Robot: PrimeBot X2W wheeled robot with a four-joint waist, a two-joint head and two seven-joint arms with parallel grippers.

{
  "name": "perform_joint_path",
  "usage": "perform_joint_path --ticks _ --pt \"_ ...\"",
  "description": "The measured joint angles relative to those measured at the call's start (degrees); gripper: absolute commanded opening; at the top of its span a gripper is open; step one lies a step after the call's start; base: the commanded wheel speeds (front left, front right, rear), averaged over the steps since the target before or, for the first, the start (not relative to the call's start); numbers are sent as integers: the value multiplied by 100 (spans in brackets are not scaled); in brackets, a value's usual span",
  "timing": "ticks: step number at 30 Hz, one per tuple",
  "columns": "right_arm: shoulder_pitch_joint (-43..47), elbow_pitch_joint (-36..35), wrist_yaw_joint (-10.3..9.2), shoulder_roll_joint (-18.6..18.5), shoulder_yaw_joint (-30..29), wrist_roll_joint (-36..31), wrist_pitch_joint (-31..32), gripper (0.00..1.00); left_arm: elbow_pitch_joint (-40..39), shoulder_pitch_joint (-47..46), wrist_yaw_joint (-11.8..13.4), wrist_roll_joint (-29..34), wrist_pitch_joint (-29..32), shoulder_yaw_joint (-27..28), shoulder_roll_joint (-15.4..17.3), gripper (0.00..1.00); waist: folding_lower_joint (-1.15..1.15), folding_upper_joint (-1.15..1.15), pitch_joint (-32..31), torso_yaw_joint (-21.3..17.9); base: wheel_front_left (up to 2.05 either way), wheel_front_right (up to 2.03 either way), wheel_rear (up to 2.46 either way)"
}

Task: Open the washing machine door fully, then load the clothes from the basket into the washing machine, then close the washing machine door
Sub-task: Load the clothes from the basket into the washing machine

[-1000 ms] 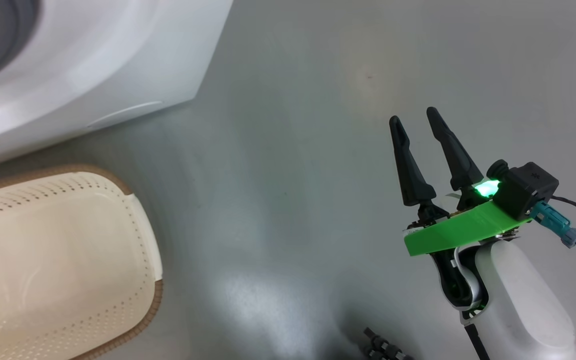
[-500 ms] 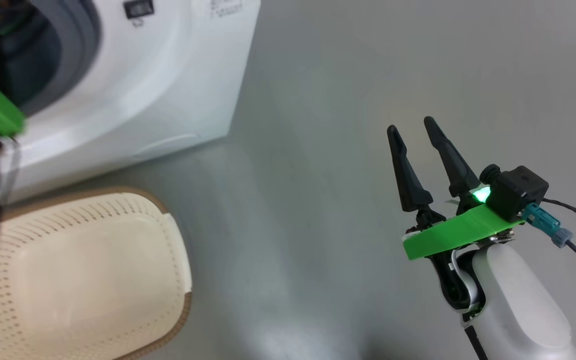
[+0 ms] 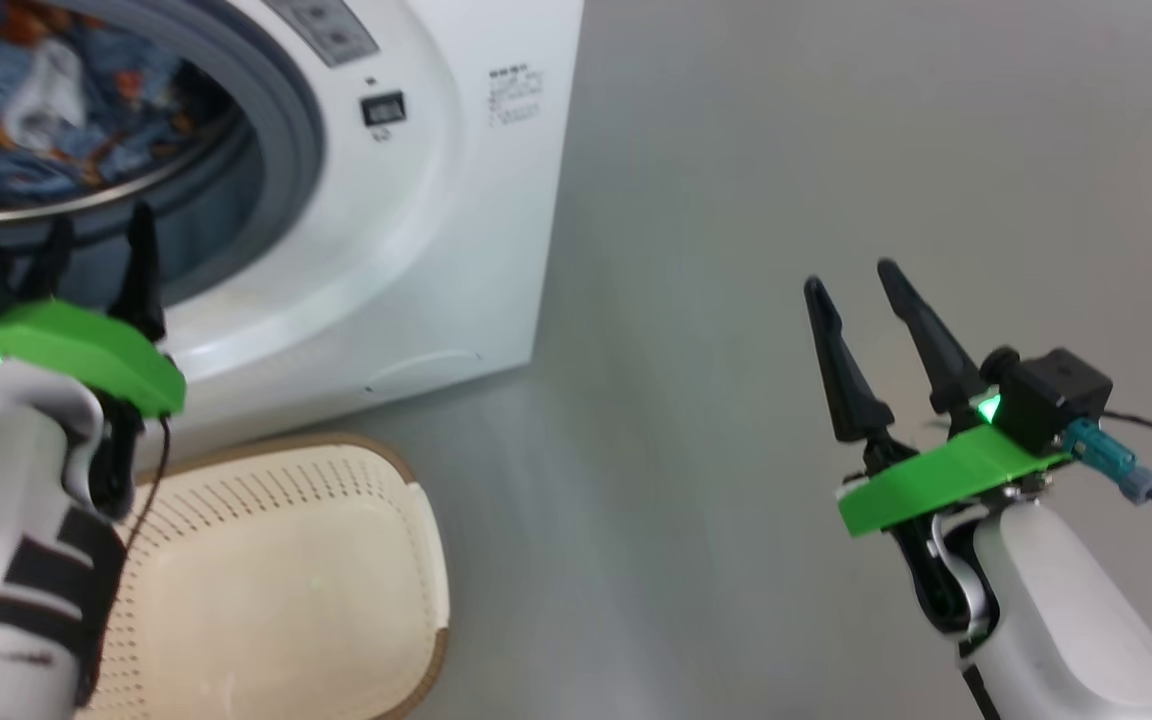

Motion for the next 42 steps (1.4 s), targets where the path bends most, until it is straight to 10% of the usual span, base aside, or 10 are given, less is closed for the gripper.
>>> perform_joint_path --ticks 20,42 --pt "579 178 0 -443 4 99 0 100 -3223 3324 708 962 -37 1056 -381 100 0 0 -1409 646 0 0 0" --pt "1120 175 0 -533 -5 212 0 100 -4660 4981 949 1262 -37 1685 -744 100 0 0 -2001 1108 0 0 0"
